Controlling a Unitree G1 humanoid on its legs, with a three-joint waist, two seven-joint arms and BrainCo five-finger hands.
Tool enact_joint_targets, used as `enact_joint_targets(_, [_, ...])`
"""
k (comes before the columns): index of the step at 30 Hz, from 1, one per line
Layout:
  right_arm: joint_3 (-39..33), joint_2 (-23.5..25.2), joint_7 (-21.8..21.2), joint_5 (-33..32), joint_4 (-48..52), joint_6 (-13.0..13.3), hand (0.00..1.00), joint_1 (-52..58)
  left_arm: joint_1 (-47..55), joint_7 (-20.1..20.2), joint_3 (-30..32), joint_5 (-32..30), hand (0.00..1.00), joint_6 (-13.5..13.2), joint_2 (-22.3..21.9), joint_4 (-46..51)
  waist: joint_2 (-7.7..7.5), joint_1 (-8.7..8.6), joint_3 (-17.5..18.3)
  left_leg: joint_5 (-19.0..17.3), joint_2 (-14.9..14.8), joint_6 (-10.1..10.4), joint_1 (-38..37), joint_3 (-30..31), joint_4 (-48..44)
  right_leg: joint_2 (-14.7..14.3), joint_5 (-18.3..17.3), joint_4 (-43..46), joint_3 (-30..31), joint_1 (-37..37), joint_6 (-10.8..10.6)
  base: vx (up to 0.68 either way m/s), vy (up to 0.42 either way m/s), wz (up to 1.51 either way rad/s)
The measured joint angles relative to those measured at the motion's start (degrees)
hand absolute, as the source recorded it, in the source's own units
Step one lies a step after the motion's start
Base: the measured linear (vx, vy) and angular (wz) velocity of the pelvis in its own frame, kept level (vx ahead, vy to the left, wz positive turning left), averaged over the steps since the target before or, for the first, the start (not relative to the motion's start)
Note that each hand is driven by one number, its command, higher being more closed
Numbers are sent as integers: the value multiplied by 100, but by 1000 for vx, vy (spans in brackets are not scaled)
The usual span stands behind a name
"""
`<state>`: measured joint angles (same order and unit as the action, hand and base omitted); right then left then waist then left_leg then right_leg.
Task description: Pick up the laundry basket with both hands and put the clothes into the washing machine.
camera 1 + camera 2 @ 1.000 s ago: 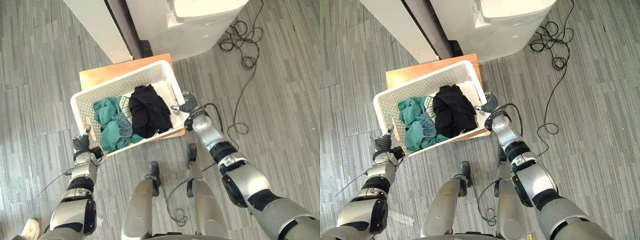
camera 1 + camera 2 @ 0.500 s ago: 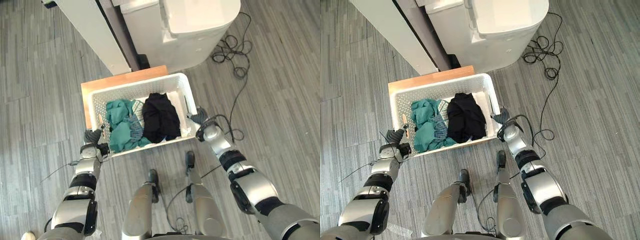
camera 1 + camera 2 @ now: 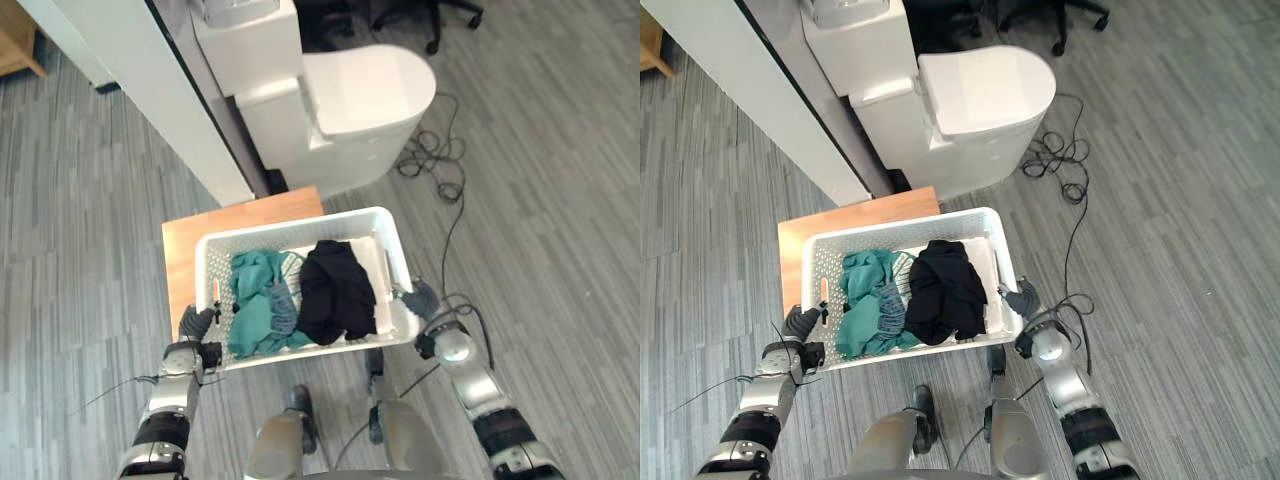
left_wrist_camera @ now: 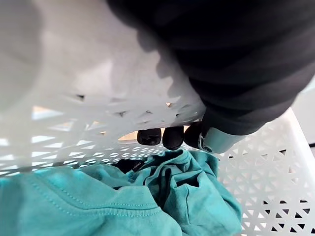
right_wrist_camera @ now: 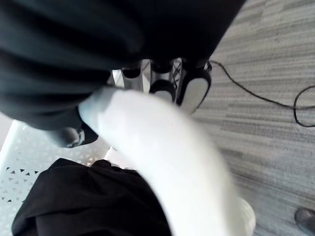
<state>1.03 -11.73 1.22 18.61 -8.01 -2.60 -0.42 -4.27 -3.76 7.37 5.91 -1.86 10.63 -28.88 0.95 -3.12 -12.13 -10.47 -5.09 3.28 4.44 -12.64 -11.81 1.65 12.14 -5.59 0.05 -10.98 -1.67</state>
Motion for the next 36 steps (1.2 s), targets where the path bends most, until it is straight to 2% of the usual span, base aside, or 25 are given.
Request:
enact_joint_targets(3, [-389,22,16,-8,419,228,100,373,295,0,-51,3,100,-99,-364,409,0,-129,132,-72,-128,85,-104,-30,-55,-128,-135,60,4,85,69,21,-31,-10])
enact_joint_targets(5, [-644,87,26,-14,629,361,100,640,533,4,-128,15,100,-133,-600,658,31,-173,168,-228,-385,152,-147,-107,-279,-352,-302,301,27,92,198,30,-76,-23])
enact_joint_targets(8, [-920,261,33,-15,750,405,100,935,774,15,-352,135,100,-127,-747,710,29,-215,188,-258,-614,154,-183,-130,-816,-552,-637,735,68,136,351,52,-118,-12])
enact_joint_targets(9, [-1005,277,70,-16,756,407,100,1057,923,19,-508,187,100,-120,-805,761,30,-227,187,-220,-771,-395,144,-56,-1842,-624,-817,977,88,206,470,36,-156,-17])
enact_joint_targets(10, [-1032,281,97,-22,789,407,100,1128,996,36,-568,206,100,-118,-821,805,30,-227,187,-105,-822,-604,308,7,-2323,-646,-887,1051,119,251,495,62,-190,-25])
enact_joint_targets(11, [-1074,289,115,-72,922,406,100,1307,1125,98,-649,253,100,-118,-849,852,45,-226,186,233,-877,-994,582,202,-3054,-695,-962,1098,174,395,567,42,-94,-24])
enact_joint_targets(12, [-1079,300,128,-82,1007,406,100,1391,1208,116,-682,258,100,-118,-855,903,64,-222,199,381,-873,-978,689,362,-3331,-731,-992,1105,215,462,605,66,-108,-47])
enact_joint_targets(13, [-1042,327,136,-126,1166,406,100,1461,1440,123,-691,261,100,-118,-905,1127,112,-206,229,214,-683,-748,816,832,-3603,-834,-1025,1151,374,515,651,43,-53,-87])
enact_joint_targets(14, [-1009,329,202,-129,1294,408,100,1441,1678,119,-694,315,100,-124,-972,1433,170,-136,264,-101,-246,-330,831,1431,-3567,-967,-1030,1191,663,490,659,66,-55,-146])
enact_joint_targets(15, [-969,321,245,-139,1382,415,100,1425,1858,110,-700,374,100,-135,-1020,1685,230,3,306,-401,236,-35,733,1995,-3224,-1112,-1027,1188,1028,463,655,40,-6,-153])
enact_joint_targets(16, [-925,314,248,-168,1412,415,100,1405,1951,91,-689,389,100,-147,-1021,1819,240,96,313,-516,393,-45,662,2180,-2974,-1197,-1027,1184,1212,464,654,29,7,-146])
enact_joint_targets(18, [-698,308,263,-246,1514,415,100,1333,2248,-9,-662,477,100,-210,-976,2239,291,152,373,-586,650,-99,558,2445,-2161,-1450,-1018,1240,1670,434,640,5,15,-126])
enact_joint_targets(19, [-669,292,258,-255,1584,415,100,1351,2337,-18,-663,481,100,-245,-975,2323,243,174,405,-583,677,-98,533,2479,-1964,-1506,-1017,1271,1762,362,639,-22,12,-130])
enact_joint_targets(20, [-642,273,240,-267,1690,423,100,1354,2439,-28,-676,504,100,-300,-989,2432,279,209,473,-560,637,-136,477,2403,-1569,-1601,-1012,1317,1918,319,632,-32,9,-108])
enact_joint_targets(21, [-624,278,224,-267,1743,422,100,1373,2471,-19,-675,514,100,-319,-995,2467,233,225,497,-592,544,-194,425,2155,-1372,-1634,-1006,1290,2012,308,621,-12,29,-115])
enact_joint_targets(24, [-583,290,241,-268,1921,422,100,1611,2478,-3,-740,516,100,-319,-967,2475,16,206,741,-411,486,-265,351,1716,-796,-1470,-845,867,2205,300,386,43,50,-62])
enact_joint_targets(25, [-624,292,242,-270,2074,421,100,1756,2462,1,-787,505,100,-316,-943,2480,-30,156,782,-402,499,-265,312,1602,-739,-1396,-627,737,2195,271,160,47,83,-55])
enact_joint_targets(29, [-711,361,243,-297,2108,422,100,1930,2451,-7,-875,454,100,-305,-920,2482,-25,124,826,-419,504,-295,263,1056,-662,-1402,-504,765,2616,164,214,21,105,-68])
enact_joint_targets(30, [-723,419,243,-297,2107,421,100,1960,2449,-11,-866,440,100,-301,-912,2482,-25,142,826,-420,473,-370,260,820,-665,-1458,-492,820,2770,55,204,-27,101,-99])
enact_joint_targets(31, [-725,478,239,-297,2101,421,100,1963,2445,-15,-844,399,100,-295,-905,2485,-8,171,820,-399,379,-497,243,510,-622,-1459,-788,1015,2623,-88,69,-61,75,-141])
enact_joint_targets(32, [-707,569,229,-295,2072,421,100,1923,2442,-21,-791,353,100,-293,-869,2491,-28,273,801,-406,282,-525,128,82,-524,-1376,-1287,1853,1884,-571,-1,-79,59,-134])
enact_joint_targets(33, [-673,577,224,-293,2024,421,100,1889,2454,-25,-745,346,100,-287,-869,2489,-35,283,789,-410,254,-532,20,-139,-449,-1252,-1441,2342,1450,-781,-7,-64,35,-163])
enact_joint_targets(34, [-606,563,214,-291,1818,423,100,1785,2485,-28,-664,340,100,-270,-868,2485,-8,277,769,-431,209,-566,-269,-543,-298,-856,-1756,3209,549,-1075,5,-17,27,-157])
enact_joint_targets(35, [-543,511,215,-290,1538,426,100,1628,2516,-48,-607,318,100,-271,-855,2485,33,245,751,-455,133,-580,-556,-943,-132,-431,-1984,3749,-195,-1210,125,5,21,-157])
enact_joint_targets(36, [-533,487,215,-291,1404,431,100,1527,2523,-59,-562,315,100,-273,-853,2482,56,236,740,-464,99,-582,-637,-1124,-48,-270,-2047,3905,-474,-1248,186,-20,-4,-153])
